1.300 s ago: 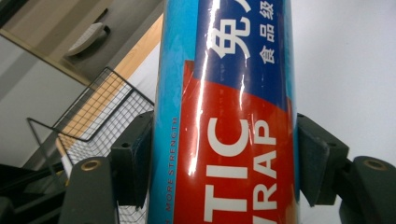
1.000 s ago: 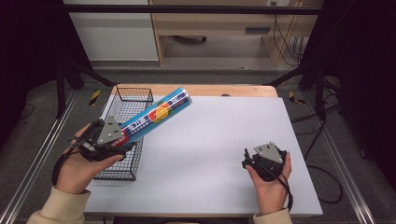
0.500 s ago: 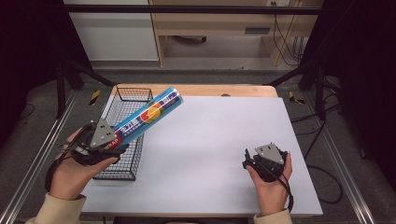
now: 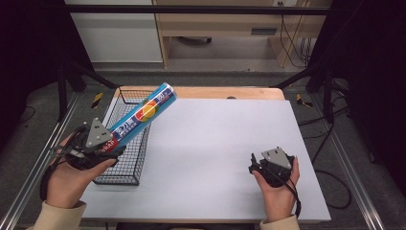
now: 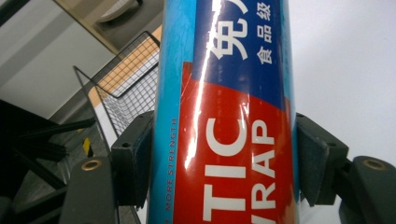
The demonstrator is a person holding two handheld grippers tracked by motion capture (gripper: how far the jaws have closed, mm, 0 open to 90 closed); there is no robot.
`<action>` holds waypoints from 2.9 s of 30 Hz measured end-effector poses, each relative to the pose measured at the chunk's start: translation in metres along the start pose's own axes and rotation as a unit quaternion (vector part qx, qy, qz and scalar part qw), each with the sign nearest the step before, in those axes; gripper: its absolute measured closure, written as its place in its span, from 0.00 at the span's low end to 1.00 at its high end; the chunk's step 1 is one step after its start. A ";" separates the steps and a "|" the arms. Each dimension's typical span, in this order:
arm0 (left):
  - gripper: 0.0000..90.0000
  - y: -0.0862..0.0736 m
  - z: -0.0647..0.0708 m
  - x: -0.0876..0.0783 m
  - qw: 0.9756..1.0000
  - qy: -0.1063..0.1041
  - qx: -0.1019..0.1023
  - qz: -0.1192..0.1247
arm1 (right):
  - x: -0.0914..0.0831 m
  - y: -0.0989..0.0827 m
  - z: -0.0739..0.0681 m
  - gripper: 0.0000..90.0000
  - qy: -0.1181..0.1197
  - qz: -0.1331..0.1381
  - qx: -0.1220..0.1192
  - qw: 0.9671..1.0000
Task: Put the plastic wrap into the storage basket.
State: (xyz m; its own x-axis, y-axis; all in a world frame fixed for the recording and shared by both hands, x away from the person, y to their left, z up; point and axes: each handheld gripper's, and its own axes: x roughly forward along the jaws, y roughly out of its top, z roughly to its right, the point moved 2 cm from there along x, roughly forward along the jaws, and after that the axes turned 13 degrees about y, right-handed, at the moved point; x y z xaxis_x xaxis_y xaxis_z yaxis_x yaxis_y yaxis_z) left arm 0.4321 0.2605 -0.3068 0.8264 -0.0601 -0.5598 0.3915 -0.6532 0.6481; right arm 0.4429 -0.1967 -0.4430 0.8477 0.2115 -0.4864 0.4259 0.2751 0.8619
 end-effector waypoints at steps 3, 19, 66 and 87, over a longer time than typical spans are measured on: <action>0.35 -0.004 -0.001 0.002 1.000 0.002 -0.011 -0.008 | -0.001 0.001 -0.001 0.17 -0.001 0.002 -0.003 1.000; 0.36 -0.016 -0.009 0.030 0.996 0.025 -0.037 -0.075 | 0.000 0.002 -0.003 0.17 0.003 -0.001 -0.010 1.000; 0.36 -0.024 0.001 0.098 0.949 0.064 -0.029 -0.307 | 0.004 0.001 -0.002 0.18 0.028 -0.011 -0.010 0.999; 0.35 -0.026 0.008 0.116 0.938 0.046 -0.008 -0.344 | 0.008 -0.001 -0.004 0.18 0.039 -0.024 -0.013 0.999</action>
State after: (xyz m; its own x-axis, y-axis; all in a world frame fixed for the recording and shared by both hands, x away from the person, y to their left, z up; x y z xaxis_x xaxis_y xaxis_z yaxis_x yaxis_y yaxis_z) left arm 0.5147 0.2648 -0.3929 0.4061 0.4369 -0.8026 0.8506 -0.5017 0.1574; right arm 0.4482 -0.1919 -0.4481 0.7993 0.2690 -0.5374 0.4560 0.3112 0.8338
